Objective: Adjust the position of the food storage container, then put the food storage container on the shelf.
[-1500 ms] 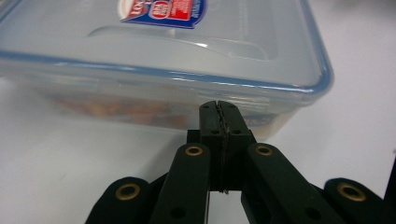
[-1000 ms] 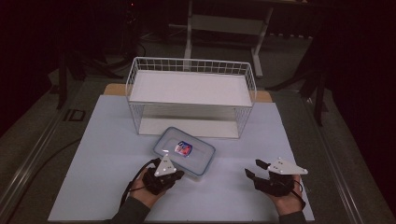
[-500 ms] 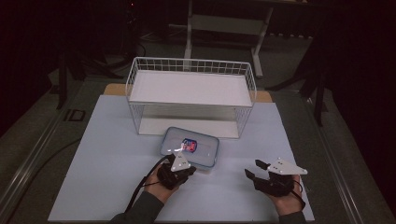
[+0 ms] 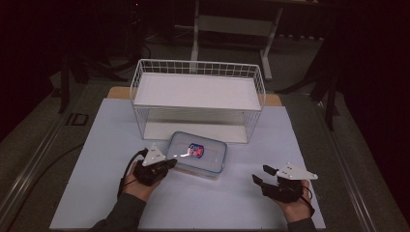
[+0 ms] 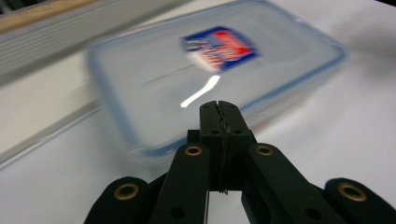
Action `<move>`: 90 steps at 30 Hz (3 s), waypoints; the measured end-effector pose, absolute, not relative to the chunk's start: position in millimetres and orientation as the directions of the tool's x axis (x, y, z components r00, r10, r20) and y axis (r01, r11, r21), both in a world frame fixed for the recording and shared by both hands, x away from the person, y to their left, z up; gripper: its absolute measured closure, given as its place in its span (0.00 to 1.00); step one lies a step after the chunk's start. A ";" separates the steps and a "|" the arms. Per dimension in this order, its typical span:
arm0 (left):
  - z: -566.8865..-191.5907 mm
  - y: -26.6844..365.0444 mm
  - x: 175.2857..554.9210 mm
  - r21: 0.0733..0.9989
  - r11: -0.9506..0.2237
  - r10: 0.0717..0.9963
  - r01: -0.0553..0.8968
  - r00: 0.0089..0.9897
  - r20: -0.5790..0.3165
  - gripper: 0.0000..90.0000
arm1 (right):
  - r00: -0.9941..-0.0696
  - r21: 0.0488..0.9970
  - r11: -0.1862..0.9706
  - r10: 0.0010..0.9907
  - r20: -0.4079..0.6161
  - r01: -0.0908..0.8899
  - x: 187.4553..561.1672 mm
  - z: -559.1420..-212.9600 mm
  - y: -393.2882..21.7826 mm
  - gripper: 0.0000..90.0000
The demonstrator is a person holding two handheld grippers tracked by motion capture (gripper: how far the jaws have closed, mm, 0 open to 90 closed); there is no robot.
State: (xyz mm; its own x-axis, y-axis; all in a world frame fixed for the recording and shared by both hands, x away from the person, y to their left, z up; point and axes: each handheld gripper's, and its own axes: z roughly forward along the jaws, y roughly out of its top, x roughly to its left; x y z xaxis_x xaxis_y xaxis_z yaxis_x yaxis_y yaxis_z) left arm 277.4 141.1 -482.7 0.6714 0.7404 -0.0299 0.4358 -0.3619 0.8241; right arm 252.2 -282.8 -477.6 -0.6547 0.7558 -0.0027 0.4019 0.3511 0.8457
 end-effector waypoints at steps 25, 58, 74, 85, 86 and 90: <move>-499.1 159.3 308.5 0.790 -0.378 0.784 0.483 0.621 -0.004 1.00 | -0.655 0.855 0.293 0.752 0.070 0.428 257.7 -478.4 -283.0 0.49; -502.9 127.3 281.2 0.824 -0.339 0.684 0.454 0.720 -0.115 0.89 | -0.642 0.853 0.253 0.757 0.119 0.456 294.1 -476.8 -269.0 0.49; -495.4 125.0 300.8 0.815 -0.224 0.699 0.534 0.670 -0.248 0.57 | -0.637 0.837 0.225 0.750 0.177 0.498 315.5 -477.4 -265.3 0.47; -501.8 125.7 320.7 0.773 -0.154 0.694 0.615 0.625 -0.359 0.56 | -0.638 0.794 0.187 0.711 0.297 0.578 330.9 -484.3 -261.7 0.53; -502.1 125.7 321.6 0.769 -0.151 0.687 0.621 0.625 -0.370 0.56 | -0.637 0.784 0.190 0.707 0.308 0.591 332.1 -485.5 -260.7 0.53; -502.2 124.5 323.7 0.761 -0.148 0.681 0.632 0.623 -0.385 0.56 | -0.635 0.757 0.192 0.688 0.350 0.625 336.9 -489.9 -257.3 0.54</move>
